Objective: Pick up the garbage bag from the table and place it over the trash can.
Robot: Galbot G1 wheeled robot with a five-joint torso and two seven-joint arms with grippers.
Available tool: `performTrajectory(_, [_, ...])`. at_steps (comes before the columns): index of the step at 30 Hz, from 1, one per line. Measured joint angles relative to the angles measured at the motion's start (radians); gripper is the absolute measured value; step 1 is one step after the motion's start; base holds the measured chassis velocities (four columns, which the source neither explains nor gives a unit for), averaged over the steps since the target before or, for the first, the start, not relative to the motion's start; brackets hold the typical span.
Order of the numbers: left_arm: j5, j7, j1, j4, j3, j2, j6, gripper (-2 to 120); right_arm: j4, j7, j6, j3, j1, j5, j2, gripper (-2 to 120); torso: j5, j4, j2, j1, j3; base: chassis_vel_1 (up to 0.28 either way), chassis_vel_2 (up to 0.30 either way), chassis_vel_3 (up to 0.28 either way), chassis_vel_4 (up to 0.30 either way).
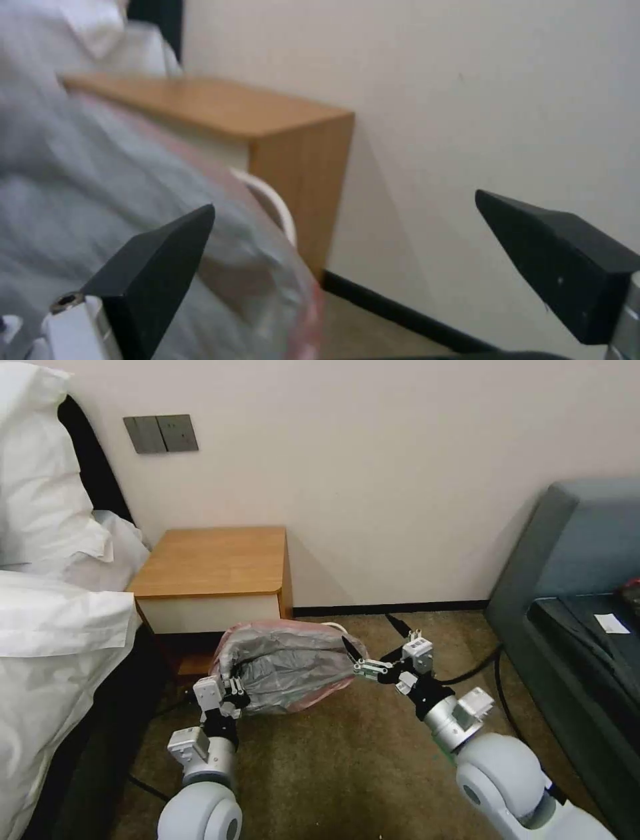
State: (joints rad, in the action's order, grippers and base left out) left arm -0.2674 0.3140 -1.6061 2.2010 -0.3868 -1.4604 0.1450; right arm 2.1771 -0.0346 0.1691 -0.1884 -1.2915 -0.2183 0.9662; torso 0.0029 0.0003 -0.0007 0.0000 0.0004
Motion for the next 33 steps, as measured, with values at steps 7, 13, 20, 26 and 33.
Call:
performTrajectory(7, [0.013,-0.001,-0.003,0.000,0.004,-0.009,0.000,5,-0.079,0.033,-0.030,0.053,0.050,0.149,-0.031,100,0.0000,0.0000,0.000,0.000,0.000,0.000,0.000,0.000,0.000])
performTrajectory(13, [0.021,-0.001,-0.001,-0.007,0.007,-0.009,0.000,5,-0.105,0.041,-0.048,0.108,0.099,0.231,-0.031,100,-0.0001,0.0000,0.000,0.000,0.000,0.000,0.000,0.000,0.000])
performTrajectory(20, [0.032,-0.002,0.000,-0.015,0.011,-0.010,0.001,5,-0.124,0.051,-0.074,0.154,0.169,0.307,-0.028,100,-0.0001,0.0001,0.000,0.000,0.000,0.000,0.000,0.000,0.000])
performTrajectory(26, [0.040,-0.003,-0.002,-0.021,0.013,-0.013,0.000,5,-0.152,0.053,-0.084,0.199,0.189,0.323,-0.022,100,-0.0001,0.0000,0.000,0.000,0.000,0.000,0.000,0.000,0.000])
performTrajectory(33, [0.044,-0.004,-0.005,-0.023,0.013,-0.016,-0.002,5,-0.170,0.049,-0.096,0.211,0.199,0.328,-0.014,98,0.0000,0.0000,0.000,0.000,0.000,0.000,0.000,0.000,0.000])
